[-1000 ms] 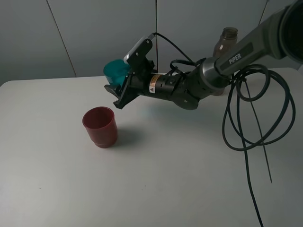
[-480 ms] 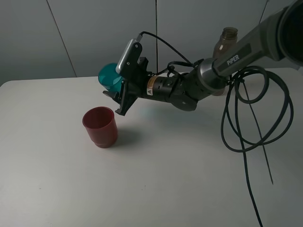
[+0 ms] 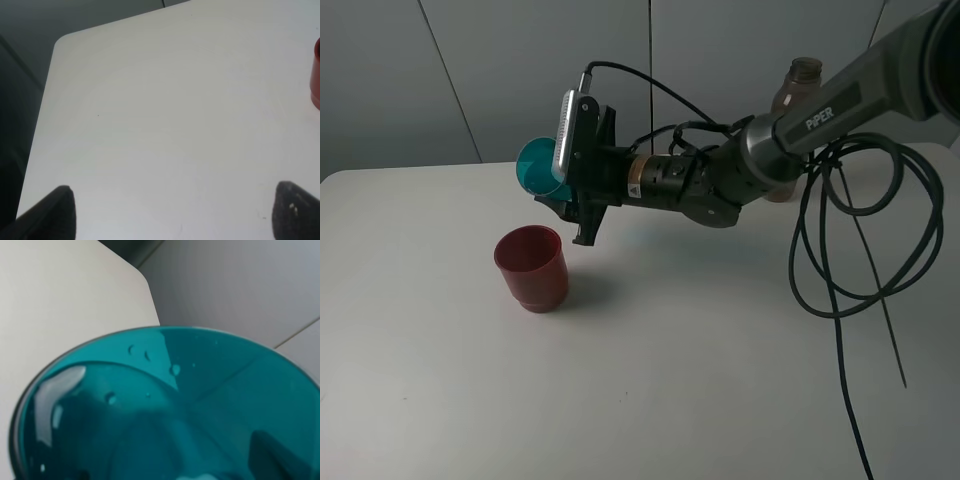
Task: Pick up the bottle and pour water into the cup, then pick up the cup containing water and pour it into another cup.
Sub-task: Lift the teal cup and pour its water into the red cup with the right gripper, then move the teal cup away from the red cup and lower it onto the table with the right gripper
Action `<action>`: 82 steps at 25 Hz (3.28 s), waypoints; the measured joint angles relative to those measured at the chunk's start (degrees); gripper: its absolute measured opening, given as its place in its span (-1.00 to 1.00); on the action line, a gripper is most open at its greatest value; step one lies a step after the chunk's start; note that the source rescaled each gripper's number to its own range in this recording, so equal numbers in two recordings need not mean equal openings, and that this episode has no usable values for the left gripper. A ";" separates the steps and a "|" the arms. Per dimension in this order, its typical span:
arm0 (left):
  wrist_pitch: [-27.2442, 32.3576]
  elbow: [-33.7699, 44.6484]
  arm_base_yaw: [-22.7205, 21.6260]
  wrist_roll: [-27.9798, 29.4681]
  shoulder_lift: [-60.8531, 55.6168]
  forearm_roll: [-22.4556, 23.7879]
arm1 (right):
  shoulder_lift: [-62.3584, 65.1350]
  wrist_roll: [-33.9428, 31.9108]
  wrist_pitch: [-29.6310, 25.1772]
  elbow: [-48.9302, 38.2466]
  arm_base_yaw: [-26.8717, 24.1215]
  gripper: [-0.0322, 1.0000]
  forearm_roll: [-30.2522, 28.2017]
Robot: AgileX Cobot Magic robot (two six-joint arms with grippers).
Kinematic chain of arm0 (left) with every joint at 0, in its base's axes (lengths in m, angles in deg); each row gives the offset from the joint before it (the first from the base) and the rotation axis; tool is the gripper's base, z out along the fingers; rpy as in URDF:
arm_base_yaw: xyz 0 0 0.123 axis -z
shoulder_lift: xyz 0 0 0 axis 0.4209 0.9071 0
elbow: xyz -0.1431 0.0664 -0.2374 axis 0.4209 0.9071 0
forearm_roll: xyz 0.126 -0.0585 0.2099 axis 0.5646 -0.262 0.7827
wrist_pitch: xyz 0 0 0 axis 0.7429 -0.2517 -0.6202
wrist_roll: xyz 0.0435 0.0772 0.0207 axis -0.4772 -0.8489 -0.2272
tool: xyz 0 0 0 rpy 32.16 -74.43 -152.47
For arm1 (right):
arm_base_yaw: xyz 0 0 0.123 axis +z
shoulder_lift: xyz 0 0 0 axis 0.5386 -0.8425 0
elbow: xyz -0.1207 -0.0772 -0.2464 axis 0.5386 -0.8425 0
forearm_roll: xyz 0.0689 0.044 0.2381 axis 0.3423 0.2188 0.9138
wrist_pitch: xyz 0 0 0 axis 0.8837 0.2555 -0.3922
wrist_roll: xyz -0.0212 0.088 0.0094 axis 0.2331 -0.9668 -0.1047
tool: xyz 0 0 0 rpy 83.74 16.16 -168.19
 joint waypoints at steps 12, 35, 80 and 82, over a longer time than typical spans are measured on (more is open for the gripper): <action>0.00 0.00 0.00 0.00 0.00 0.00 | 0.20 21.78 1.05 0.00 1.28 -0.89 1.45; 0.00 0.00 0.00 0.00 0.00 0.00 | 0.29 38.53 4.76 3.17 1.28 -0.89 3.58; 0.00 0.00 0.00 0.21 0.00 0.00 | 0.41 33.91 6.85 3.60 1.64 -0.89 -1.12; 0.00 0.00 0.00 0.21 0.00 0.00 | 0.79 21.58 6.06 3.60 1.75 -0.89 -1.12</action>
